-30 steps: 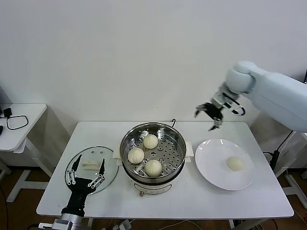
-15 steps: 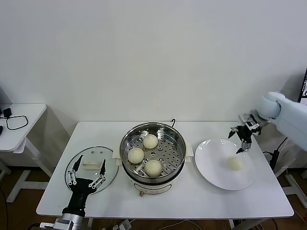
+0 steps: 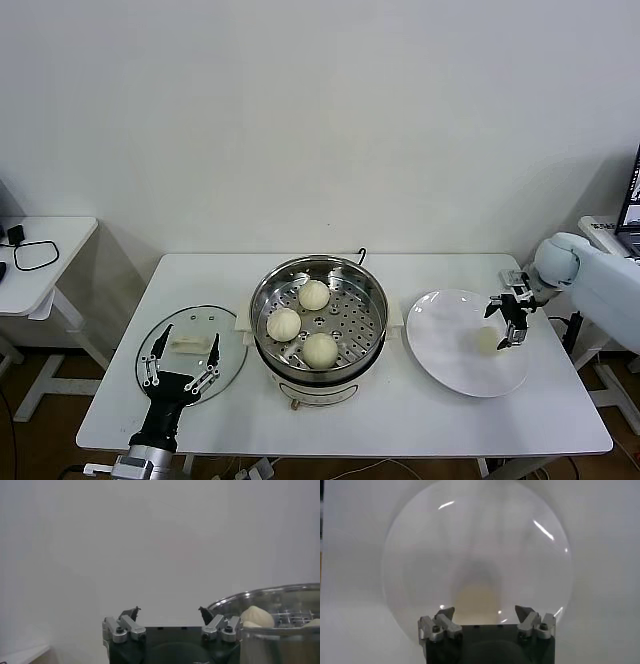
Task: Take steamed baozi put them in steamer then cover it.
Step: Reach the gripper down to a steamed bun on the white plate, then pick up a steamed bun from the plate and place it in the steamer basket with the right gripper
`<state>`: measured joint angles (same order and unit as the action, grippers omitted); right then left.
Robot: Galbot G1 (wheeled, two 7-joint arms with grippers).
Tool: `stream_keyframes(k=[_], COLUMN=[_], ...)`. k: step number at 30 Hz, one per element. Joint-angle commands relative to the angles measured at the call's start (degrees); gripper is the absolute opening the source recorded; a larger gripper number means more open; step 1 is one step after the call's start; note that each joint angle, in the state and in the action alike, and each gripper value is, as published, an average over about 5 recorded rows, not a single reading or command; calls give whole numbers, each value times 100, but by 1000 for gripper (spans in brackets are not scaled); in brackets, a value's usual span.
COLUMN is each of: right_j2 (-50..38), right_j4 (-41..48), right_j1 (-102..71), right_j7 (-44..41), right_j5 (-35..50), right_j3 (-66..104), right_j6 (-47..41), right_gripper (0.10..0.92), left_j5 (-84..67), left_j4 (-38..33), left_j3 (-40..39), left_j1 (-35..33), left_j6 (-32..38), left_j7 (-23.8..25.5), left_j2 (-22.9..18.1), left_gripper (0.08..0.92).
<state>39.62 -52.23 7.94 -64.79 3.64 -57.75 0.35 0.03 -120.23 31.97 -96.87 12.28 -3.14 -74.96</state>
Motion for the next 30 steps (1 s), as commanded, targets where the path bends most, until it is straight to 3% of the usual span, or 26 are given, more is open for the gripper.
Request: stream_keyframes(k=[1, 7, 15, 21, 25, 30], right_j2=[107, 173, 100, -145, -151, 206], right_j4=[311, 366, 130, -507, -971, -1695], right_j1=[-454, -494, -209, 656, 1821, 3370], right_j7=[172, 230, 172, -174, -541, -679], right_j5=[-119, -90, 25, 248, 833, 2247], right_j3=[300, 330, 146, -245, -1091, -2210], right_j6=[-57, -54, -83, -140, -254, -839], right_gripper=[823, 819, 687, 648, 645, 645], left_j5=[14, 13, 10, 10, 10, 15], left_j4=[20, 26, 2, -7, -12, 15], left_j3=[-6, 7, 10, -15, -27, -49], left_j1=[5, -11, -6, 10, 20, 45], left_j6=[5, 18, 15, 18, 23, 63], left_j7=[3, 11, 6, 3, 2, -12], left_j2=[-5, 0, 6, 31, 72, 99], left_gripper=[823, 823, 823, 823, 823, 823])
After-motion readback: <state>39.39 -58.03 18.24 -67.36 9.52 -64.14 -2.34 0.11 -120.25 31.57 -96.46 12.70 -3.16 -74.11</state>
